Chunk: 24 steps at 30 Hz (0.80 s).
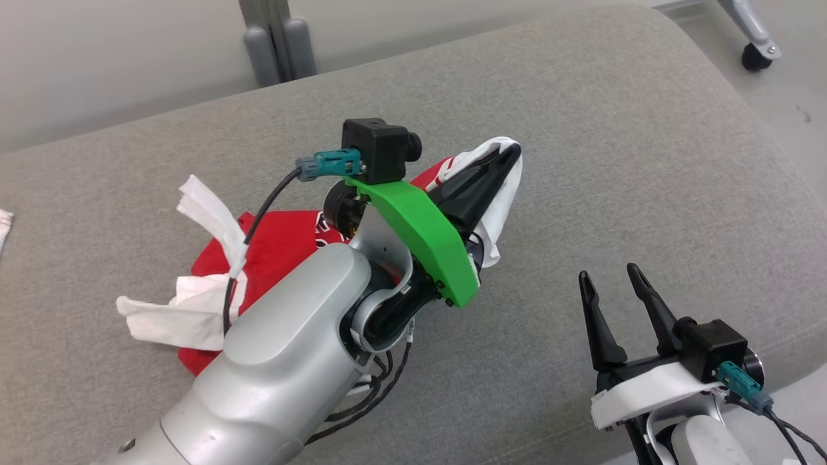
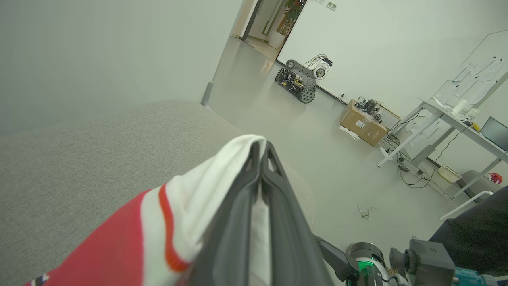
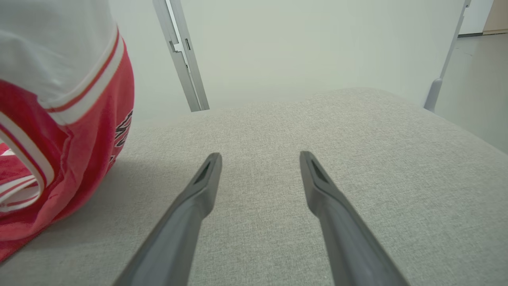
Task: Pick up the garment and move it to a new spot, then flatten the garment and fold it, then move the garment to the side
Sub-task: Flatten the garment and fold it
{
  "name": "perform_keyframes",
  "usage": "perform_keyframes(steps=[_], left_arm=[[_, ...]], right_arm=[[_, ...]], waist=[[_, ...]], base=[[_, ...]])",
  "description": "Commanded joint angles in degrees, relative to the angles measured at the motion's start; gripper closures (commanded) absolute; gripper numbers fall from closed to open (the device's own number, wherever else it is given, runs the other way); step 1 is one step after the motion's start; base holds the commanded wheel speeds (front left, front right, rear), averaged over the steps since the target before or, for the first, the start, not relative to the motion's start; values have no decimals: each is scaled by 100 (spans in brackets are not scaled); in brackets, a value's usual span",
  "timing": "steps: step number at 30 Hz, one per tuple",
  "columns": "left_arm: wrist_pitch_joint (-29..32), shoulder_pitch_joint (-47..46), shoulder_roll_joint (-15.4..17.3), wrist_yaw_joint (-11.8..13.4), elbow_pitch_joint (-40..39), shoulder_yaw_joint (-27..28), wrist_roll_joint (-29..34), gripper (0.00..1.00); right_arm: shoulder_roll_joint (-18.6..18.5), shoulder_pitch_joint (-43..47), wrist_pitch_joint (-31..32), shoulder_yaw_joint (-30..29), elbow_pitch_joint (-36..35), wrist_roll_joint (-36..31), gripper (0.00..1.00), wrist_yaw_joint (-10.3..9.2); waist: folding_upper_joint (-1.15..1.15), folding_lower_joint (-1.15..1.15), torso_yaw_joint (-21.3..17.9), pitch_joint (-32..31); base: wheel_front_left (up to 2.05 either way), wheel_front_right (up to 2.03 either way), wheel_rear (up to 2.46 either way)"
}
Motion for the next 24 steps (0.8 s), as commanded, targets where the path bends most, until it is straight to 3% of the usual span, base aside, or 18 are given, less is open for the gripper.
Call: perform_keyframes(steps=[1,7,8,9,10,18,24], left_arm=[[28,-153,-44,-98,153,-66,48,100],[-82,-354,-318,-319,667,-434,94,100],[-146,-339,-342,-332,716,-490,105,70],[-185,-314,-359,-341,759,-540,108,25],[-224,-273,-374,-350,813,-618,127,0],[-493,-85,-396,-414,682,-1265,529,0],[-923,411,-51,-124,79,-1058,469,0]], right_arm=[[-5,-85,-19,-1,-13,71,0,-8],[-2,-41,-19,115,31,359,0,-8],[-3,-20,-18,135,37,393,0,-8],[-2,-9,-19,155,34,412,0,-8],[-3,6,-18,162,37,439,0,-8],[-4,18,-18,21,66,295,0,-8],[-5,61,-19,-96,41,167,0,-8]], waist=[[0,0,-491,473],[0,0,-907,760],[0,0,-954,782],[0,0,-982,798],[0,0,-1003,807],[0,0,-791,639],[0,0,-432,427]], base=[[0,0,0],[0,0,0],[0,0,0],[0,0,0],[0,0,0],[0,0,0],[0,0,0]])
